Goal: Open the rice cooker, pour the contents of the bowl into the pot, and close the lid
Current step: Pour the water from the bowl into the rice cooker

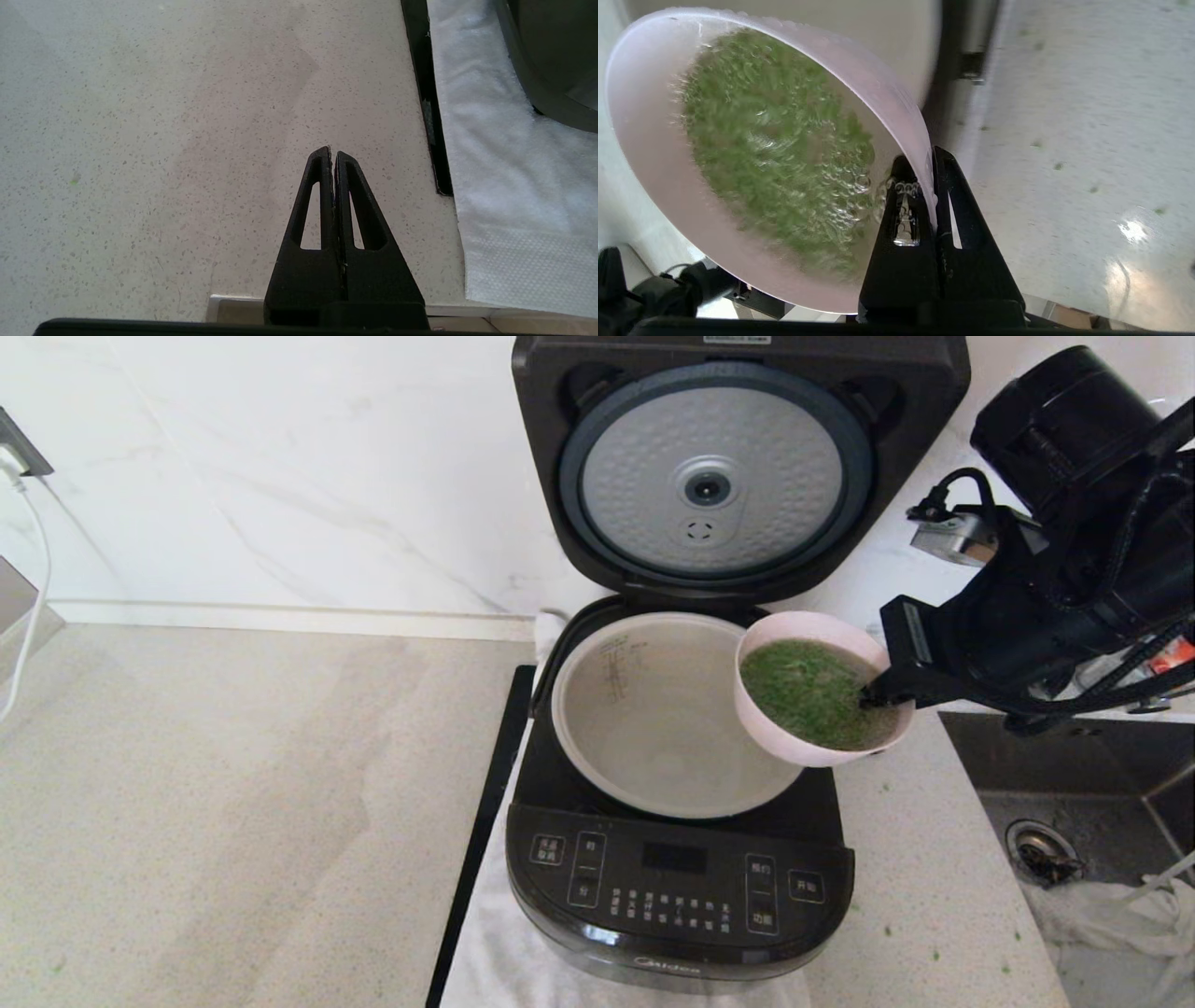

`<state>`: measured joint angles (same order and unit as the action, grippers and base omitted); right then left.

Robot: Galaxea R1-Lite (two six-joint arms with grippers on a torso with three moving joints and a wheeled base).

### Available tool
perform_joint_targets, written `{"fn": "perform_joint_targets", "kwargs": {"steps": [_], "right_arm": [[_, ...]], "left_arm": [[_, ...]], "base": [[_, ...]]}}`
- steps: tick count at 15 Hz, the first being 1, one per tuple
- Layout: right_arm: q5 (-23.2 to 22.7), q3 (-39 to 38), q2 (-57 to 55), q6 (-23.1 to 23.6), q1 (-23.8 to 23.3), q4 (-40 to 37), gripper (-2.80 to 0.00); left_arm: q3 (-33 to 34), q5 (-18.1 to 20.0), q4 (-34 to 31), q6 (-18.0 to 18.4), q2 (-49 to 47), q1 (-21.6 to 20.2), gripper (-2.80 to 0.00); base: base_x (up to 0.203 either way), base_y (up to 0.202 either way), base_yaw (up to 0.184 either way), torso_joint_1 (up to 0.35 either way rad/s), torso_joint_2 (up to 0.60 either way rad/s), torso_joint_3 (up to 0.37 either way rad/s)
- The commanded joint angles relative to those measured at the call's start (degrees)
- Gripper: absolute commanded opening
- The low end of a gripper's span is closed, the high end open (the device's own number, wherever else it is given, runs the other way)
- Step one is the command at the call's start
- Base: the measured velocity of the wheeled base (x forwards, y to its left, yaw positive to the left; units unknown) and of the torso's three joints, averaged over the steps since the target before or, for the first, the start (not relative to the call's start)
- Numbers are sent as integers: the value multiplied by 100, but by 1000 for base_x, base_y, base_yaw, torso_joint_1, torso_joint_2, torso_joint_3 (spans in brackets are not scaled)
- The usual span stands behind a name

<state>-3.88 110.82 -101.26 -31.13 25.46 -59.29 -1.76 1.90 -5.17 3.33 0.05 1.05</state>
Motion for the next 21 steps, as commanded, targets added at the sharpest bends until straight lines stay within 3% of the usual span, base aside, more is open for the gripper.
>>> {"fn": "perform_joint_targets", "kwargs": {"steps": [1, 8, 11, 21], "right_arm": [[77, -8, -161, -105, 221, 81, -280], [128, 18, -356, -174, 731, 338, -280], [613, 18, -597, -221, 986, 470, -280], [660, 18, -1076, -376, 1207, 1166, -280]], "left_arm": [[0, 3, -2, 1, 4, 1, -280], [0, 3, -2, 1, 4, -7, -280], [0, 3, -2, 1, 4, 1, -280], [0, 3, -2, 1, 4, 0, -280]], "base": [[0, 0, 0, 0, 0, 0], [0, 0, 0, 0, 0, 0], [0, 0, 0, 0, 0, 0], [0, 0, 0, 0, 0, 0]]}}
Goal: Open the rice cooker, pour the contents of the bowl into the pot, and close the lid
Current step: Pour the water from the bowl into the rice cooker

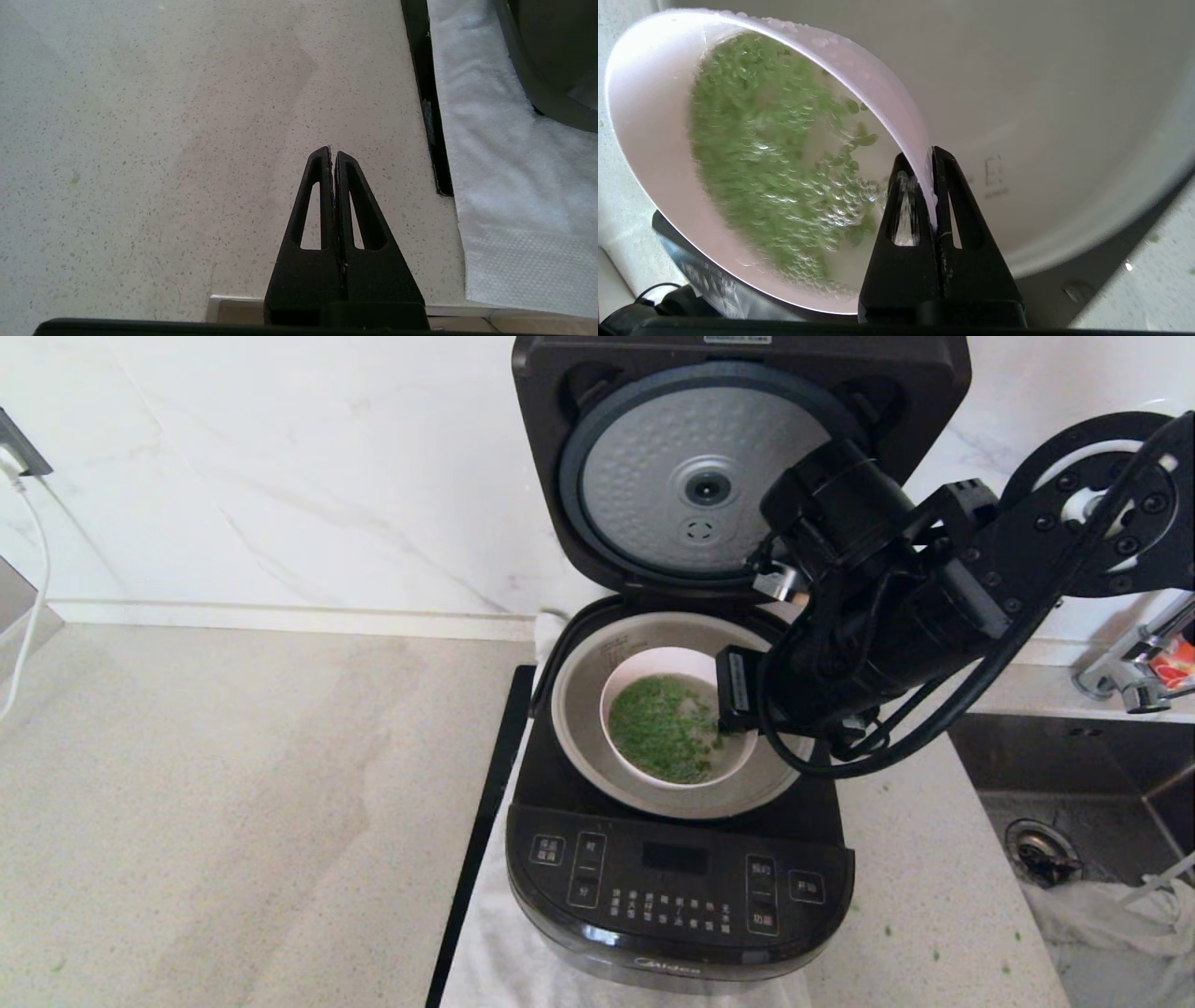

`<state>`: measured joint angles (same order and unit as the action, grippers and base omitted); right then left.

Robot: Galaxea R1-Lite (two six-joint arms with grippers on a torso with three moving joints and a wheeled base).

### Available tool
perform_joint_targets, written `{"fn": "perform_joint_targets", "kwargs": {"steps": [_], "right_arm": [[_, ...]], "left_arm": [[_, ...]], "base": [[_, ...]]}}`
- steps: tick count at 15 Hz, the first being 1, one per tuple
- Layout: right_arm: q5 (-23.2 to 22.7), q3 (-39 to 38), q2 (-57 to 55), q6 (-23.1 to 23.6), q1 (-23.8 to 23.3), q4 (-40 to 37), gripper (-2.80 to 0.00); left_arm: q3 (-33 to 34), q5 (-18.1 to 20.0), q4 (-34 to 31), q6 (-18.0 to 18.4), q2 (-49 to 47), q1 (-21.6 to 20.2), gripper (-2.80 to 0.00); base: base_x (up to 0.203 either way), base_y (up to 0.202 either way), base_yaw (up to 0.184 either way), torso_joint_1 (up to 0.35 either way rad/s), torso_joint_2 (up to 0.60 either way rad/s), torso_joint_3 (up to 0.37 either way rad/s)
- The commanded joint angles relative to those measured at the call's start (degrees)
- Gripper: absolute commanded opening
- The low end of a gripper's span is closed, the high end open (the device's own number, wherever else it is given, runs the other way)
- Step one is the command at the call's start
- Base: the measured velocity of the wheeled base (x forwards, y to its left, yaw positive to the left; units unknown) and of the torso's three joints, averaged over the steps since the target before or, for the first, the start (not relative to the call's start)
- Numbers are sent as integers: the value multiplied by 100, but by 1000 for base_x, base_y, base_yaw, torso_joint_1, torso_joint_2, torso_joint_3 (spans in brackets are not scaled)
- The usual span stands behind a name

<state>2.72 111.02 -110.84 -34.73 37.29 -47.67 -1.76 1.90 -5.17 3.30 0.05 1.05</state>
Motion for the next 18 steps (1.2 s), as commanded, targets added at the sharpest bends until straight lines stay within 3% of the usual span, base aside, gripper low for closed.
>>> {"fn": "perform_joint_targets", "kwargs": {"steps": [1, 3, 13, 18], "right_arm": [[5, -1, -159, -24, 24, 78, -280], [36, -1, -228, -34, 24, 193, -280], [1105, -331, -58, -251, -8, 1073, -280], [1540, -1890, 279, 214, -10, 3221, -280]], "left_arm": [[0, 3, -2, 4, 4, -5, -280], [0, 3, -2, 4, 4, 1, -280], [0, 3, -2, 4, 4, 1, -280], [0, 3, -2, 4, 4, 1, -280]], "base": [[0, 0, 0, 0, 0, 0], [0, 0, 0, 0, 0, 0], [0, 0, 0, 0, 0, 0], [0, 0, 0, 0, 0, 0]]}}
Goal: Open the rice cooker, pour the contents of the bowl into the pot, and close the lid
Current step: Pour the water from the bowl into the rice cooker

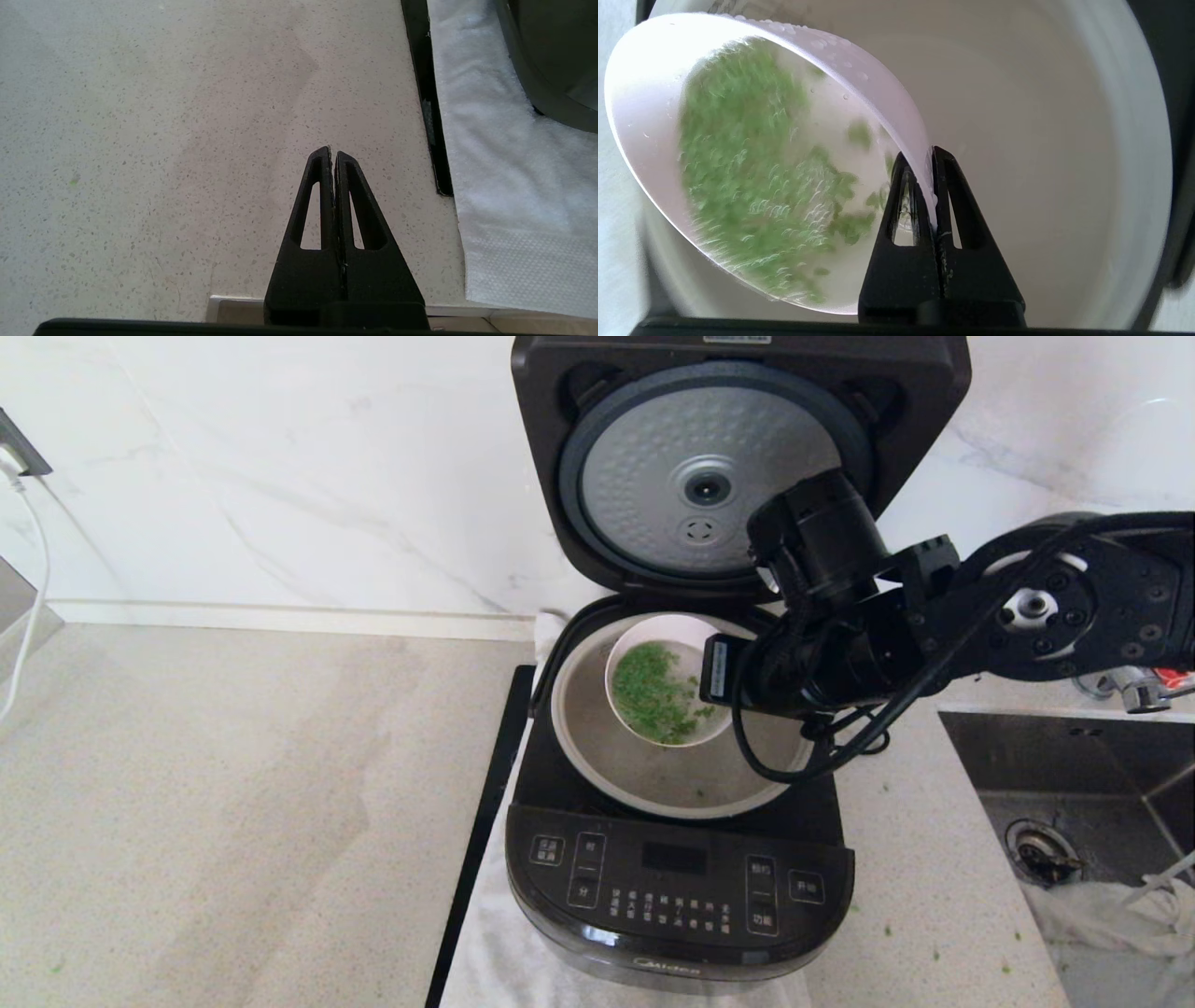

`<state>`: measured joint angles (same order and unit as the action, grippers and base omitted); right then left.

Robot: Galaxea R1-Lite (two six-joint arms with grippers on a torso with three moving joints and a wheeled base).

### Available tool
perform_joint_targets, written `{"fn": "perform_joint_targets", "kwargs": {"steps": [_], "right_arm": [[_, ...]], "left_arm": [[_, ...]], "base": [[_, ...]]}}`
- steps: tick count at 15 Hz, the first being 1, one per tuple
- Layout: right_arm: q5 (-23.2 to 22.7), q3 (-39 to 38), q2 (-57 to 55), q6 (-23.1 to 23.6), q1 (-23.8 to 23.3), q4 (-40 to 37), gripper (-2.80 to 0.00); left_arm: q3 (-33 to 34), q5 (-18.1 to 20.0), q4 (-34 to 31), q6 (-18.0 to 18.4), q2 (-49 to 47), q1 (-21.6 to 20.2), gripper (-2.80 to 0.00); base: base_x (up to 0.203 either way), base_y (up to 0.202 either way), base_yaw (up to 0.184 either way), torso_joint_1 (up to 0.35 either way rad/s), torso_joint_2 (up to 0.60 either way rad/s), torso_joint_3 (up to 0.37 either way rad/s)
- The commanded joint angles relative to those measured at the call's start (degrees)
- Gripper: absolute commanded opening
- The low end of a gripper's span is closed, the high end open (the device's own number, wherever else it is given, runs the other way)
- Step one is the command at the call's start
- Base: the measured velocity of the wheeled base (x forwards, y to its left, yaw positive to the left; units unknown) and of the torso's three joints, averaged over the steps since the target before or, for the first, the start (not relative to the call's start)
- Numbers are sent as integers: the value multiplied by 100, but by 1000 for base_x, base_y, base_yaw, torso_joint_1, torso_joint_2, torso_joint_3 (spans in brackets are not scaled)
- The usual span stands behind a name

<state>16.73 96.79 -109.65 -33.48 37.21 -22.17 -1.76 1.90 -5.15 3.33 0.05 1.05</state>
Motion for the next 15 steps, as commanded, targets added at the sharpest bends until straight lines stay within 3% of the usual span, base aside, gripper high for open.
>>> {"fn": "perform_joint_targets", "kwargs": {"steps": [1, 6, 11, 15], "right_arm": [[413, -778, 212, 287, 13, 1197, -280], [1579, -1931, 341, 1387, 234, 3774, -280], [2020, -3040, 170, 2934, 402, 7143, -280], [2323, -3359, -293, 4136, 546, 9137, -280]], "left_arm": [[0, 3, -4, 1, 9, 1, -280], [0, 3, -4, 1, 4, 1, -280], [0, 3, -4, 1, 4, 1, -280], [0, 3, -4, 1, 4, 1, -280]], "base": [[0, 0, 0, 0, 0, 0], [0, 0, 0, 0, 0, 0], [0, 0, 0, 0, 0, 0], [0, 0, 0, 0, 0, 0]]}}
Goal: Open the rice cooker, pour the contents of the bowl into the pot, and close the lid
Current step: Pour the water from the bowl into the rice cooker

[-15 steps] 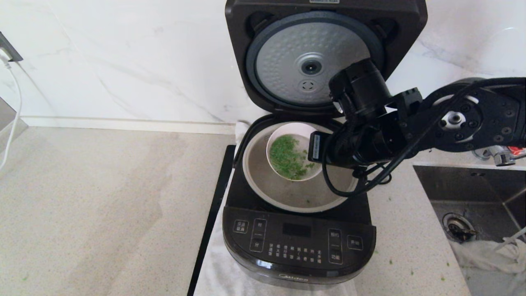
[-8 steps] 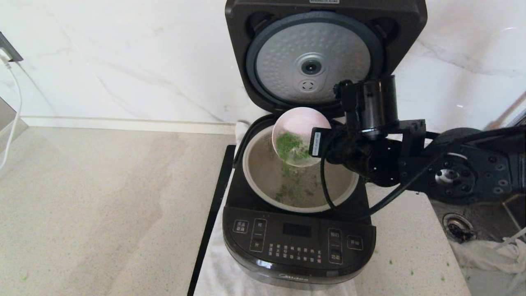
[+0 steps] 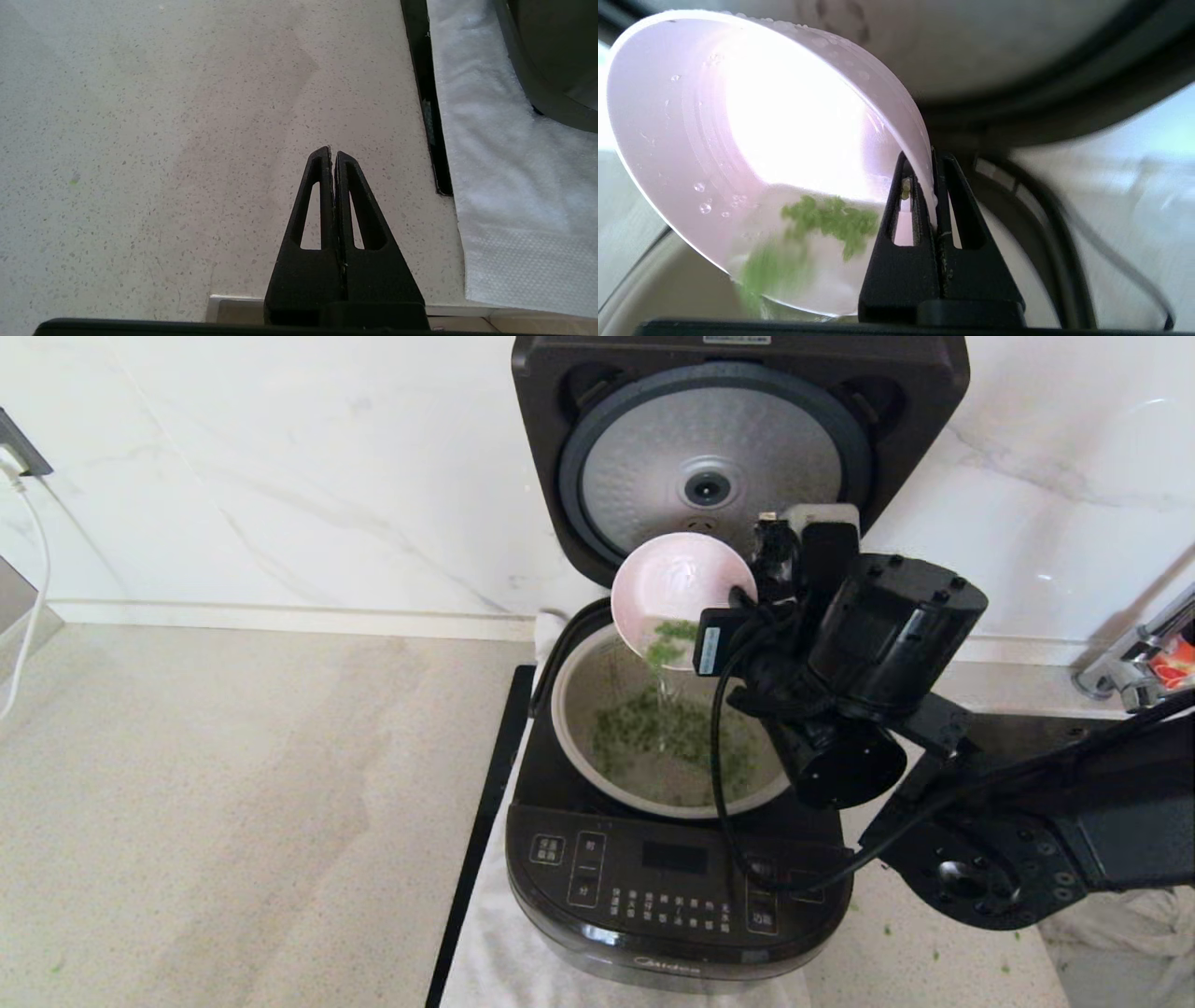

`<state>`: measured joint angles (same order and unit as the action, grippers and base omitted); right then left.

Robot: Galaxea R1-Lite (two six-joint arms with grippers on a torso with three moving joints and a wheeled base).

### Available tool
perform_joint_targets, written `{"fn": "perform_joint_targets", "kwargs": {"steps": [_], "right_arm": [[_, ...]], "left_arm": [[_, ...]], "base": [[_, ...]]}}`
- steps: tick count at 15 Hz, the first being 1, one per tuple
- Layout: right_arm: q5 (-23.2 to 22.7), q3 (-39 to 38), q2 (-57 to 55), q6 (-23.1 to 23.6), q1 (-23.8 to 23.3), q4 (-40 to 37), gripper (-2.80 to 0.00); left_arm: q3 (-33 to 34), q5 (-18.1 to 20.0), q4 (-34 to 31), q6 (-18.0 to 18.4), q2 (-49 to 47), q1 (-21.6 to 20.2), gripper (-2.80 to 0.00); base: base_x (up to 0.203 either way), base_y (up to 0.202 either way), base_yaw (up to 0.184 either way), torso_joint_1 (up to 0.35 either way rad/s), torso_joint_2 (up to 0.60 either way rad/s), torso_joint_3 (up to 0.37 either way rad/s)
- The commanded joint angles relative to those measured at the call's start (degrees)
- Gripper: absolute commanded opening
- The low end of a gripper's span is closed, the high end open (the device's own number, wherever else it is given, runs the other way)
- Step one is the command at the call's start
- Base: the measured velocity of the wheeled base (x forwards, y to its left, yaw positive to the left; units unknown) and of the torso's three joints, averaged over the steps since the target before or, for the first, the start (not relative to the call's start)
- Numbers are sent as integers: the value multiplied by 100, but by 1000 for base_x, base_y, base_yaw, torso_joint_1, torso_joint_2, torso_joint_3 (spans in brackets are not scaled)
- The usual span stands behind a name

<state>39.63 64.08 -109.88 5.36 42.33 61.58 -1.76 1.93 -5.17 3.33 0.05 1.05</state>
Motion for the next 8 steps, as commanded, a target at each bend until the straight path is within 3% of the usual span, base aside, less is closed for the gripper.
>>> {"fn": "perform_joint_targets", "kwargs": {"steps": [1, 5, 8], "right_arm": [[36, -191, -350, 518, 48, 1176, -280], [35, -286, -923, 1328, 62, 2559, -280], [36, -255, -913, 1521, 172, 2608, -280]], "left_arm": [[0, 1, -2, 1, 4, 1, -280], [0, 1, -2, 1, 4, 1, -280], [0, 1, -2, 1, 4, 1, -280]], "base": [[0, 0, 0, 0, 0, 0], [0, 0, 0, 0, 0, 0], [0, 0, 0, 0, 0, 0]]}}
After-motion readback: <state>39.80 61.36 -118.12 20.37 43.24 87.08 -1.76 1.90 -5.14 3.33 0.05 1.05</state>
